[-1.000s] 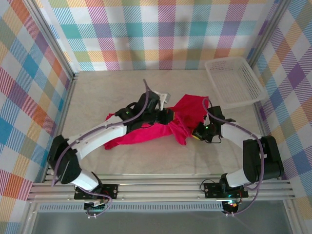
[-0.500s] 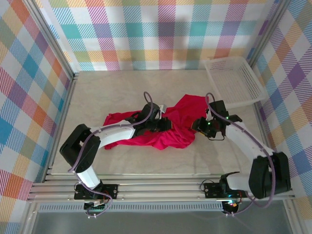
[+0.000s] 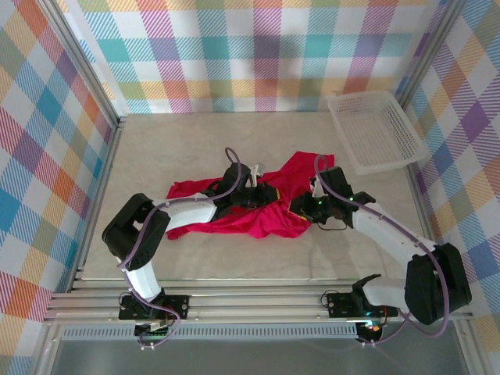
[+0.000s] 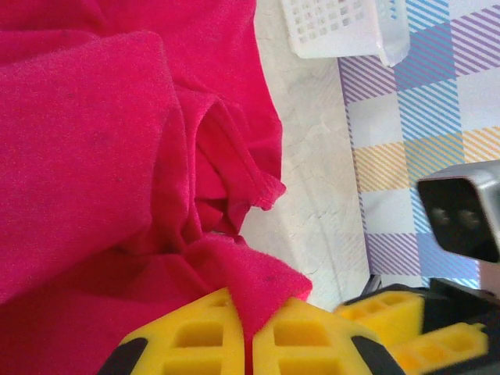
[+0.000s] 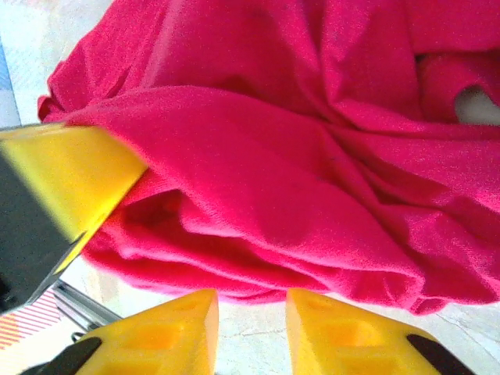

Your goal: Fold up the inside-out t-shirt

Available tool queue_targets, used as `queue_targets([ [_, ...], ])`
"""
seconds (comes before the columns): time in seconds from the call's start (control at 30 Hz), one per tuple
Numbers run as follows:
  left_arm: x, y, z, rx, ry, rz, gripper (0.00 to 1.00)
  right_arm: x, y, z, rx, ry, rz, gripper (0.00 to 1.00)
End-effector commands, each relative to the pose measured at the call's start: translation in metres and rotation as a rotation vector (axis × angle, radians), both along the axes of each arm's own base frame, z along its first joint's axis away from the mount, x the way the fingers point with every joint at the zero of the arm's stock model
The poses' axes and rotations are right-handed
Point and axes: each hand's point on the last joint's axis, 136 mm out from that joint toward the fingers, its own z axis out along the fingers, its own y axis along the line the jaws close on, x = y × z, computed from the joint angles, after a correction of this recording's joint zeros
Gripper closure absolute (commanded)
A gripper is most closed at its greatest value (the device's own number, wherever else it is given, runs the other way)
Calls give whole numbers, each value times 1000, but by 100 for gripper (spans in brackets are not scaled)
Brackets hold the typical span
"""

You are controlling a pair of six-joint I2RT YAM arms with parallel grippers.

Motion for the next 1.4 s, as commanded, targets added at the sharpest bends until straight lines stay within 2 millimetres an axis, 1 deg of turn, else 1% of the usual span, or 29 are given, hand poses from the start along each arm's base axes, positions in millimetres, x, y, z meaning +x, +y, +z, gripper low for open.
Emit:
queue_targets([
  [0.0,3,-3,11,-56,-11,-9,100,15,8,5,68,-34,-56,70],
  [0.1,3,-3,9,-54,-8,-8,100,21,11,3,87,-32,-92,62],
  [0.17,4,-3,7,-54,-3,-6,100,24,15,2,101,-23,-108,61],
  [0.27,4,-3,5,-54,2,-4,100,27,22,0,121,-2,-125,56],
  [0.37,5,-3,6,-55,0,-1,100,28,29,-7,130,35,-135,46],
  [0.47,5,-3,8,-58,-3,0,100,29,29,-18,114,73,-177,45],
  [0.53,5,-2,10,-62,-2,2,100,31,25,-25,97,88,-215,51],
  [0.57,5,-2,11,-63,-3,3,100,32,24,-27,89,90,-228,57],
  [0.63,5,-1,12,-66,-3,3,100,36,22,-30,79,88,-242,80],
  [0.7,6,1,11,-66,0,7,100,36,23,-30,72,93,-232,97],
  [0.73,6,2,12,-67,-1,9,100,36,24,-27,72,92,-222,100],
  [0.77,7,3,12,-66,-1,11,100,34,24,-24,72,89,-211,100],
  [0.83,10,7,11,-61,-2,18,100,29,22,-11,54,68,-174,100],
  [0.9,14,13,6,-44,2,26,100,22,19,11,29,19,-114,100],
  [1.03,27,33,-5,8,8,59,100,2,0,54,-22,-58,-28,100],
  [1.13,35,44,-14,52,13,75,100,-8,-20,87,-6,-117,-33,100],
  [1.17,37,46,-16,63,13,78,100,-9,-26,97,9,-140,-43,100],
  [1.23,39,51,-22,83,21,81,100,-12,-39,125,62,-196,-68,100],
  [1.3,40,55,-27,91,30,88,100,-14,-50,147,100,-238,-83,100],
  [1.37,41,60,-29,94,35,98,100,-15,-57,162,113,-264,-88,100],
])
